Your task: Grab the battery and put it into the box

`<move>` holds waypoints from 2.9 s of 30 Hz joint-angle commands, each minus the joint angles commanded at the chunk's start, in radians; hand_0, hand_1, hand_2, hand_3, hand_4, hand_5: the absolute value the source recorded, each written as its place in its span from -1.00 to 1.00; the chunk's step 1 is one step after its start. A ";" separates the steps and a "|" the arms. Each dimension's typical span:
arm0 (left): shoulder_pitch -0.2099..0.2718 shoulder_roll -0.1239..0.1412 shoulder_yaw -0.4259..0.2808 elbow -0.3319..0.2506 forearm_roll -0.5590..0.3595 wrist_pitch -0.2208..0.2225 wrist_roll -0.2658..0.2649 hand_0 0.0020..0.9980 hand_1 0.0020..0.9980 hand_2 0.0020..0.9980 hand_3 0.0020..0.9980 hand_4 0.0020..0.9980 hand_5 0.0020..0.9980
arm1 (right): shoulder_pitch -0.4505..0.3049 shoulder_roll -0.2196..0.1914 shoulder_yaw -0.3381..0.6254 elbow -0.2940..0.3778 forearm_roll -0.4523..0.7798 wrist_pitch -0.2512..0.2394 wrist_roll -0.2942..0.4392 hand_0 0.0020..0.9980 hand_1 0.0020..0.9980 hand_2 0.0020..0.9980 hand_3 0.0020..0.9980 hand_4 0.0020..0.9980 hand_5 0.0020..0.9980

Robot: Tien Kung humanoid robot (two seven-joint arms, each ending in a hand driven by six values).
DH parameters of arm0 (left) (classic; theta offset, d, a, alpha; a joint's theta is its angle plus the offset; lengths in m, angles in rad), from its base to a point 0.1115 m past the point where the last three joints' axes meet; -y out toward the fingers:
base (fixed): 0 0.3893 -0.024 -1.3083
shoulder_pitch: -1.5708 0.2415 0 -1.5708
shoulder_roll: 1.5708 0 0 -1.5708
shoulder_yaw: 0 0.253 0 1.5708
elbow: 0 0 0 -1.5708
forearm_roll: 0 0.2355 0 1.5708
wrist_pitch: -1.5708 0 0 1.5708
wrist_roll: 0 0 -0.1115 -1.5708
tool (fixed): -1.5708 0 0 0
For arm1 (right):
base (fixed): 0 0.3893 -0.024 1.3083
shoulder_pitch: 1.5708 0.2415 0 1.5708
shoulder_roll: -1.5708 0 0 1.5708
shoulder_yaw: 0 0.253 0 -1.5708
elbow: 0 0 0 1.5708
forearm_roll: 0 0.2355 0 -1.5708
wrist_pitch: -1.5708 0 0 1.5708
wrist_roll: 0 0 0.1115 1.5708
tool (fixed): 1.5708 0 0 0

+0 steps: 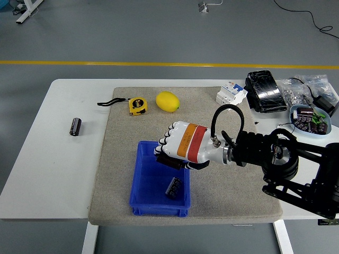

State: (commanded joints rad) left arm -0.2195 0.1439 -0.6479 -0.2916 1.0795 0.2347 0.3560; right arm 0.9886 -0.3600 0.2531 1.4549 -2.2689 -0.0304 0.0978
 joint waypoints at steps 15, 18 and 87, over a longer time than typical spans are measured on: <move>-0.009 0.003 -0.012 -0.005 0.028 -0.012 0.008 0.21 0.09 0.21 0.24 0.23 0.36 | -0.018 0.002 -0.010 -0.038 0.000 -0.034 0.012 0.20 0.26 0.55 0.93 1.00 -0.71; -0.007 0.002 -0.013 -0.004 0.027 -0.011 0.007 0.22 0.09 0.20 0.24 0.23 0.36 | -0.023 -0.009 0.017 -0.030 0.000 -0.030 0.014 0.21 0.26 0.56 0.92 1.00 -0.72; 0.024 -0.023 0.045 0.015 -0.087 0.030 -0.029 0.22 0.09 0.22 0.23 0.23 0.35 | -0.968 0.068 1.315 -0.099 1.487 0.129 0.044 0.79 0.74 0.80 0.89 1.00 1.00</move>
State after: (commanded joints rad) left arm -0.1958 0.1208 -0.6026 -0.2767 0.9926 0.2644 0.3273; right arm 0.0205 -0.2918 1.5683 1.3555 -0.7815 0.0991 0.1413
